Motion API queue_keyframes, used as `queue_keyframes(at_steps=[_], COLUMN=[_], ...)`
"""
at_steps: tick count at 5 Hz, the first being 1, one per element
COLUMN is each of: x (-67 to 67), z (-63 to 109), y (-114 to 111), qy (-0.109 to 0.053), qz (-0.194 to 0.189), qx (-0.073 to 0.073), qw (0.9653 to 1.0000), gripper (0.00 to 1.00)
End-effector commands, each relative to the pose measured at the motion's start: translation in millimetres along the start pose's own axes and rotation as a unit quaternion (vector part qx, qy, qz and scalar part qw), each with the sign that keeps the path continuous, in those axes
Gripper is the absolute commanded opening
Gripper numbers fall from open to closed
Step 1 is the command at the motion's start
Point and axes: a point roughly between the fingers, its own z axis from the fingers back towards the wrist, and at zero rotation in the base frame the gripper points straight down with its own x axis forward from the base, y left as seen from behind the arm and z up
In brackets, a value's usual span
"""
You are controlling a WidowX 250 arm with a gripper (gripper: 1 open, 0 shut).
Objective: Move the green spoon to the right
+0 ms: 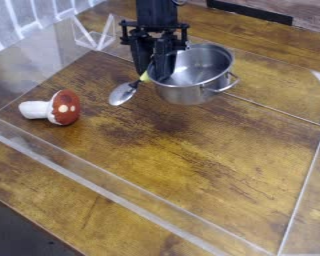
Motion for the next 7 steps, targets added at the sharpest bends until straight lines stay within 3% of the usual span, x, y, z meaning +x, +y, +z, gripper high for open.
queue_keyframes(at_steps=[1,3,4,6,7], x=[2.2,-0.1,-3.7,-25.2,-26.4], z=[27.8,29.8,29.1,16.9,11.8], y=[-3,-11,-12,-43,-49], qy=[-0.028,-0.016,-0.007,-0.004,-0.001], qz=[-0.022,-0.079,-0.12,-0.149,-0.156], qx=[0.009,0.012,0.014,0.008,0.009], qw=[0.9993,0.9967,0.9926,0.9888,0.9878], gripper=[0.0,0.0,0.0,0.0,0.0])
